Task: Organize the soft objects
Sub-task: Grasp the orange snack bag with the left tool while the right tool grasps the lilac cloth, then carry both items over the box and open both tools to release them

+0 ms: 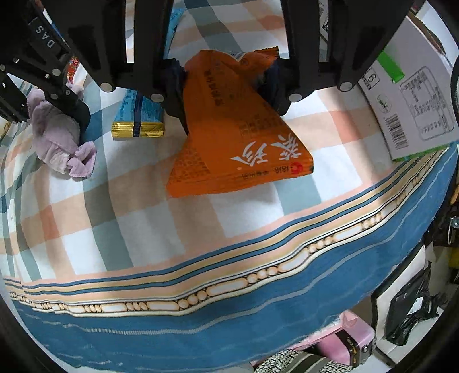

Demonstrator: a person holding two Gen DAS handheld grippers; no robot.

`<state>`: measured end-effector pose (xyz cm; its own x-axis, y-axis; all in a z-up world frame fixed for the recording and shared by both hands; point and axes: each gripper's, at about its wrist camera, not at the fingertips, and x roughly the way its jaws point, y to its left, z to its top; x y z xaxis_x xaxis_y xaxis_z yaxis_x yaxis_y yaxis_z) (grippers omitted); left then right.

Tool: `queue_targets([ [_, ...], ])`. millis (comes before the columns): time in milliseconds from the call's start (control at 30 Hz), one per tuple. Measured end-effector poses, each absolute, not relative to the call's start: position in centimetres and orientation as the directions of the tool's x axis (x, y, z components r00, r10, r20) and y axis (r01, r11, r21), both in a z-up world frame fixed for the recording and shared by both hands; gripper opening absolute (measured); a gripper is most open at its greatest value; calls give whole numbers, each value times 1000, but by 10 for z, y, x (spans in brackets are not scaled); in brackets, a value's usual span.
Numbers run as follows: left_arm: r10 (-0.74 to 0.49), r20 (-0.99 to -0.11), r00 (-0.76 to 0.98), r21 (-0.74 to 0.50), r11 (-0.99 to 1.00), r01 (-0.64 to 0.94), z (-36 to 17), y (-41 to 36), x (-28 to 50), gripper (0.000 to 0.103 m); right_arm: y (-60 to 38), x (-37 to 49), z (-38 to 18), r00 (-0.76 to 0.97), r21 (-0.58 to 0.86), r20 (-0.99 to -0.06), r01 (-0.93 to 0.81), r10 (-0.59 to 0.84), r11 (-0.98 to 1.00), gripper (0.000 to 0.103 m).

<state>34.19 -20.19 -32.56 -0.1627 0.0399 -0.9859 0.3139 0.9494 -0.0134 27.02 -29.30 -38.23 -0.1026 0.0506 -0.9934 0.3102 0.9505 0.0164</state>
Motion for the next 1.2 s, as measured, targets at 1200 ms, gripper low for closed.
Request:
queue_targets([
  [1200,-115,-990,81,-118,992,-37,-141,160,234,40,62,194,-235,53,309,-950,48,307,950,40],
])
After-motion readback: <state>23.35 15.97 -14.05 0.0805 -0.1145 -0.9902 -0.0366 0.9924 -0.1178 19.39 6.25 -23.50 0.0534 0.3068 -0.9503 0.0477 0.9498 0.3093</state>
